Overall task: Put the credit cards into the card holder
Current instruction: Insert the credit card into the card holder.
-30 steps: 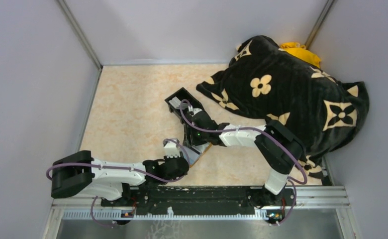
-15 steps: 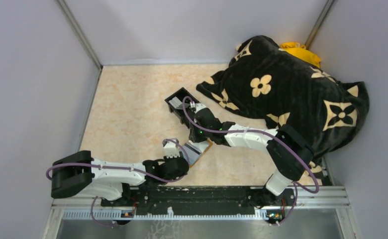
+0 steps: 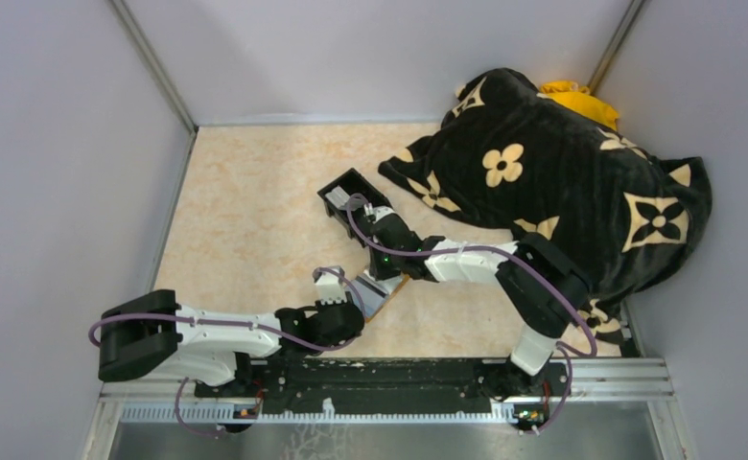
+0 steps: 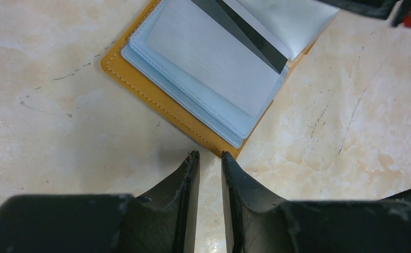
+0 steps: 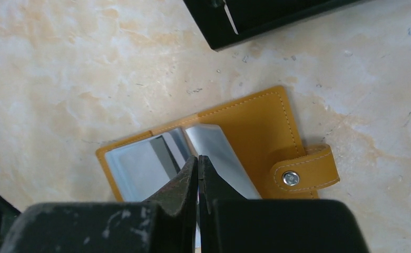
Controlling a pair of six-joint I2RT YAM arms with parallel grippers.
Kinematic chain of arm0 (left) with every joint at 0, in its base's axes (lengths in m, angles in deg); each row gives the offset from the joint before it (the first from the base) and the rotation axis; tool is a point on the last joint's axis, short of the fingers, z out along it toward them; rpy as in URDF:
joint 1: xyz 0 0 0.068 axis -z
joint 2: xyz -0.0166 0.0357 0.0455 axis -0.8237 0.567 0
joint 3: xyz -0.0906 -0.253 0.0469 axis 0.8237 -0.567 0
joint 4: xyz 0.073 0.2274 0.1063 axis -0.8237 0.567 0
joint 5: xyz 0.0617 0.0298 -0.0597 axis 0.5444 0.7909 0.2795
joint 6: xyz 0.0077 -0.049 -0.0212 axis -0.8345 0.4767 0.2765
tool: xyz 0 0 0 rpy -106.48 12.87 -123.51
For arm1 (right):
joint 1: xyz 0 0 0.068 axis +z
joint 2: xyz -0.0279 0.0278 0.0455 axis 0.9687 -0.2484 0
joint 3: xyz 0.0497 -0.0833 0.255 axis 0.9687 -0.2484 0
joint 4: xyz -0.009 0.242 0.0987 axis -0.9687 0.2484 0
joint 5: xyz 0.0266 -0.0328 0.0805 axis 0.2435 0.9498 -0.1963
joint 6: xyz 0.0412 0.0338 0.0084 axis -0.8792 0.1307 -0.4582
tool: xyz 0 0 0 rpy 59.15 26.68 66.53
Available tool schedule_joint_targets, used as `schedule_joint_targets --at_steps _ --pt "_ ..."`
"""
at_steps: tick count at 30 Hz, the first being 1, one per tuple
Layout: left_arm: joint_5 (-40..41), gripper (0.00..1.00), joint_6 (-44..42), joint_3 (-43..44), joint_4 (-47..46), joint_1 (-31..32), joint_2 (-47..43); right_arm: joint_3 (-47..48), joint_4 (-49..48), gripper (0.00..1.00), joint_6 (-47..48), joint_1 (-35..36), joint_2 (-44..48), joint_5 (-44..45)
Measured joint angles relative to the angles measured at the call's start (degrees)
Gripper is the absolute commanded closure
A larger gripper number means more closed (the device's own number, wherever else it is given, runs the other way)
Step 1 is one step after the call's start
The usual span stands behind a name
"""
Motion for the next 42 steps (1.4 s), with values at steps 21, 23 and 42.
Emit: schedule_joint_targets --at_steps 21,23,42 --pt "0.87 0.71 -0.42 0.2 -0.59 0.0 0.72 -1.16 -1.84 1.0 -2.71 2.16 -3.21 -0.28" --pt "0.9 0.71 -0.61 0.24 -0.61 0.02 0.76 -1.16 -1.88 1.0 -3.06 2.67 -3.21 0.5" --pt "0.87 0.72 -1.53 0.24 -2.16 0.26 1.4 -3.06 -3.34 1.0 -8.2 5.64 -2.16 6.62"
